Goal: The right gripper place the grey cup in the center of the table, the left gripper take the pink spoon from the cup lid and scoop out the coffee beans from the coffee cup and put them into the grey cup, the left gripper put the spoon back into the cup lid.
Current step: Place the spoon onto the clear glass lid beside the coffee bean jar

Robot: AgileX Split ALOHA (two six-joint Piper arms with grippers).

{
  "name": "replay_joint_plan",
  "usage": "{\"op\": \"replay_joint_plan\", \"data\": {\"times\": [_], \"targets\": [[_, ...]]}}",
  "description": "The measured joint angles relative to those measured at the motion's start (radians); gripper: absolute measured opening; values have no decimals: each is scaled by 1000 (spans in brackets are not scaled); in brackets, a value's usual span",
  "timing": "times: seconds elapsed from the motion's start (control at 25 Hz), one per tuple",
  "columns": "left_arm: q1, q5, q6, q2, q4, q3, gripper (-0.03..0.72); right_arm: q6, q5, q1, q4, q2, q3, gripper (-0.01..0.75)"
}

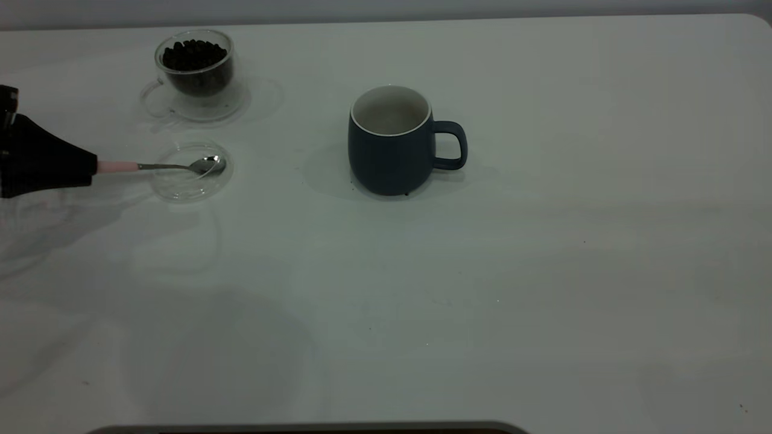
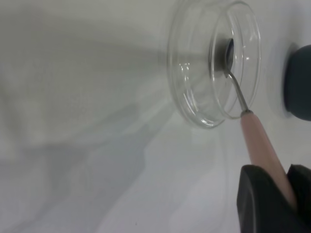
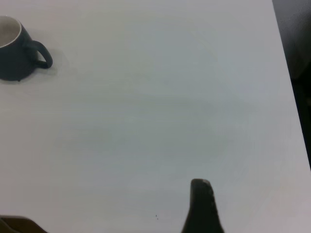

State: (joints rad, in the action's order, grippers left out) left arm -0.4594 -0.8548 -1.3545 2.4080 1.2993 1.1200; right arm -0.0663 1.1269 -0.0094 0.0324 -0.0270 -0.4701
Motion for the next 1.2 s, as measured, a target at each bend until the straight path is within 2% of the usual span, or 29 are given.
{"op": "replay_joint_plan", "data": {"times": [0.28,0.48,0.68,1.0,1.2], "targets": [[0,25,-5,4,8,0,137,0,0,0,0,0,0,591],[0,78,-5,5,8,0,230,0,0,0,0,0,0,591],[0,84,-5,6,8,0,323,0,0,0,0,0,0,591],[0,91,-5,6,6,2,336,0,0,0,0,0,0,591],[0,105,1,-46,-51,15,339,0,0,0,0,0,0,591]]}}
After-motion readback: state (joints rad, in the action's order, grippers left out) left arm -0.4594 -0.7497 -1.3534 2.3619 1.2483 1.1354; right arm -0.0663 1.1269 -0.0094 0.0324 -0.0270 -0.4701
